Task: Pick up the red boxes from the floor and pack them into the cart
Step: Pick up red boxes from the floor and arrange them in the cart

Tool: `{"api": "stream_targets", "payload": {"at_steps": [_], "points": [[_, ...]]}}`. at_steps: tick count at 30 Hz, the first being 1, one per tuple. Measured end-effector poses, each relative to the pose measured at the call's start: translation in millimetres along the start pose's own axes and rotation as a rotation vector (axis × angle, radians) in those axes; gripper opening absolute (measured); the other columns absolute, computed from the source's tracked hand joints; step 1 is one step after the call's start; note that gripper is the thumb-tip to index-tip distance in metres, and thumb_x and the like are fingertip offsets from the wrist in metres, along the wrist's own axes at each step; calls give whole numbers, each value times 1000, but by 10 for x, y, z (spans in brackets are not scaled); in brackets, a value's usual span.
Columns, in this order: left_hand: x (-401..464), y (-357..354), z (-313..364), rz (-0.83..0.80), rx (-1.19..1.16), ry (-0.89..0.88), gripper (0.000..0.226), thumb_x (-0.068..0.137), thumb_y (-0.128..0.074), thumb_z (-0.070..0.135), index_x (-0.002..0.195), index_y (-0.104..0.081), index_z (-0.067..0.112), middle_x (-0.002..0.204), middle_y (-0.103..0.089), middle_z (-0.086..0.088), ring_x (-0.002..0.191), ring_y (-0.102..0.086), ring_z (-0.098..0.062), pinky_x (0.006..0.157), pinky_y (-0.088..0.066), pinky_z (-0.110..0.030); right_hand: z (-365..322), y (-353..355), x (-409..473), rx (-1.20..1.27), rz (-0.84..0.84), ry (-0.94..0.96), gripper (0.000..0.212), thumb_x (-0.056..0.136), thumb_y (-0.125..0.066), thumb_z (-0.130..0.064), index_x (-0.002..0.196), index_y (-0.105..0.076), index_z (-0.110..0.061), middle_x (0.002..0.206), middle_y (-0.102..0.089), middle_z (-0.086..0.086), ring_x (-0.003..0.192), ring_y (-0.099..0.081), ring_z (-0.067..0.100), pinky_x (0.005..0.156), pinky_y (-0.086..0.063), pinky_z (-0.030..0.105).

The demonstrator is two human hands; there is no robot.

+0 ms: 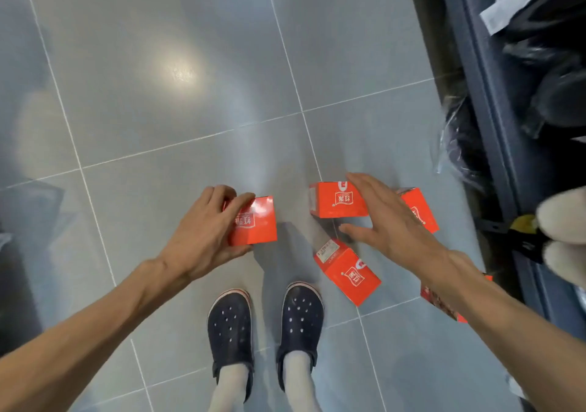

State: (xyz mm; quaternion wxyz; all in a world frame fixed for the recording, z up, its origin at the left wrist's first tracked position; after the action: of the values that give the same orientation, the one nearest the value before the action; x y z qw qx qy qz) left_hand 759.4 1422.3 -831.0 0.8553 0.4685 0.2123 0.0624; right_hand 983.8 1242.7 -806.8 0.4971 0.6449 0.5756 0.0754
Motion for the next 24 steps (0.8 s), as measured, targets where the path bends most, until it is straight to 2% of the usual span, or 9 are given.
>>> {"api": "stream_targets", "payload": {"at_steps": [4,7,9,13,15,18,21,24], "points": [[-121,-50,-109,17,-70,23,88,70,-78,53,143,-40,21,124,-42,-6,106,-46,-24,90,-45,-39,270,-328,412,-105,-99,32,98,79,-80,-41,154,-22,-18,160,-26,5,148,-20,22,119,-18,37],[-144,-221,-257,52,-133,43,86,71,-78,50,142,-41,18,126,-44,-7,111,-47,-26,93,-44,-42,503,-615,667,-179,-163,52,103,72,-83,-47,152,-25,-18,155,-32,6,144,-25,24,118,-17,41],[-165,-347,-346,63,-139,46,85,72,-76,50,142,-41,16,129,-47,-7,113,-48,-28,94,-41,-44,608,-751,764,-244,-166,81,102,69,-84,-49,149,-28,-20,149,-39,5,138,-34,26,117,-21,45],[-271,-404,-436,72,-129,90,86,71,-78,50,141,-41,17,128,-48,-5,111,-47,-28,93,-41,-47,643,-794,819,-274,-129,46,95,67,-86,-50,144,-37,-22,138,-53,5,124,-50,28,107,-35,44],[-312,-289,-399,68,-126,106,85,72,-77,51,140,-42,17,127,-48,-4,109,-47,-27,92,-41,-46,575,-684,763,-259,-103,5,92,68,-83,-54,141,-38,-21,134,-56,6,118,-55,29,101,-41,45],[-353,64,-265,69,-130,113,84,72,-76,54,140,-42,18,127,-48,-2,108,-47,-24,91,-42,-43,344,-326,571,-189,-44,-49,91,70,-78,-61,141,-37,-22,132,-57,5,114,-56,28,98,-43,46],[-377,590,-28,69,-139,89,86,73,-75,56,142,-41,19,128,-47,0,109,-46,-22,93,-43,-41,-60,262,312,-92,33,-65,89,71,-70,-73,140,-37,-28,129,-57,-1,112,-56,23,97,-44,45],[-410,1308,306,88,-150,48,86,76,-72,60,144,-38,20,130,-46,3,112,-44,-18,95,-43,-35,-584,1001,-18,-66,99,-44,89,71,-65,-81,141,-35,-35,128,-55,-9,111,-53,15,96,-44,39]]}}
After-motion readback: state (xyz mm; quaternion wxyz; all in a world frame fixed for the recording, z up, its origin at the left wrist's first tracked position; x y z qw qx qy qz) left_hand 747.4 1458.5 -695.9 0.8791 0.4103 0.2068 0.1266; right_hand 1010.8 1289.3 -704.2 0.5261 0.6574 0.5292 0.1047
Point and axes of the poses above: each hand's wrist, its own x-axis towards the middle knuckle, its own y-axis out of the back of the hand, z = x × y, the point moved 6 cm from there along x, towards the middle knuckle
